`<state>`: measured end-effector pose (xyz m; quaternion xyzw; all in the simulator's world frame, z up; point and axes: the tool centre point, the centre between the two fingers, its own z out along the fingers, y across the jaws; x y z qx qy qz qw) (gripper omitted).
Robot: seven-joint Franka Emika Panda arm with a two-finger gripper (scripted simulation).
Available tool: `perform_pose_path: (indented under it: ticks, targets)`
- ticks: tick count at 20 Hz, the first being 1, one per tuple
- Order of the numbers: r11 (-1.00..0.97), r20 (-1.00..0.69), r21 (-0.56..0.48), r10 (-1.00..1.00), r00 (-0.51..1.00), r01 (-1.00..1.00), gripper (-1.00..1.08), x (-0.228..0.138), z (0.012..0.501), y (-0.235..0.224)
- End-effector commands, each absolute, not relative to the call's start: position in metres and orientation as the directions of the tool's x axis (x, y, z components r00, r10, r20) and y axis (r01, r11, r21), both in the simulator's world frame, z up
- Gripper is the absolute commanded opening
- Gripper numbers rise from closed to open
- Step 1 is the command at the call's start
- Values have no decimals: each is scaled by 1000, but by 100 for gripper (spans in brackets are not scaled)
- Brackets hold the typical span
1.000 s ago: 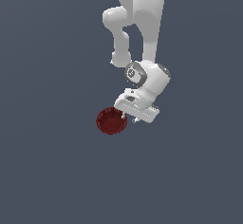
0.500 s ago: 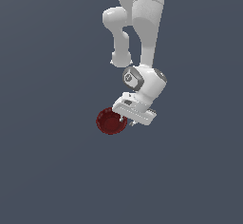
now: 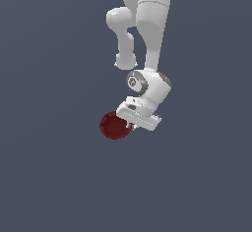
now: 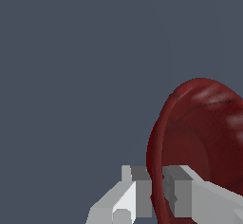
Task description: Pick up the object and move it to a goal position.
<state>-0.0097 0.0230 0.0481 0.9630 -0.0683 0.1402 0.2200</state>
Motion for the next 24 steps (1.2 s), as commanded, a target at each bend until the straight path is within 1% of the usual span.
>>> perform_pose_path:
  ticks: [1,7,12,16,24]
  targets:
    - [-894,300,404,-70,951,-194,-100,-10,48,23]
    - [-894,300,404,-70,951,-193,-100,-11,49,22]
    - [-894,300,403,-70,951,-193,-100,-21,51,17]
    - [-895,299,402,-71,951,-193,-100,-36,54,9]
    - [-895,299,401,-72,952,-194,-100,-77,64,-14]
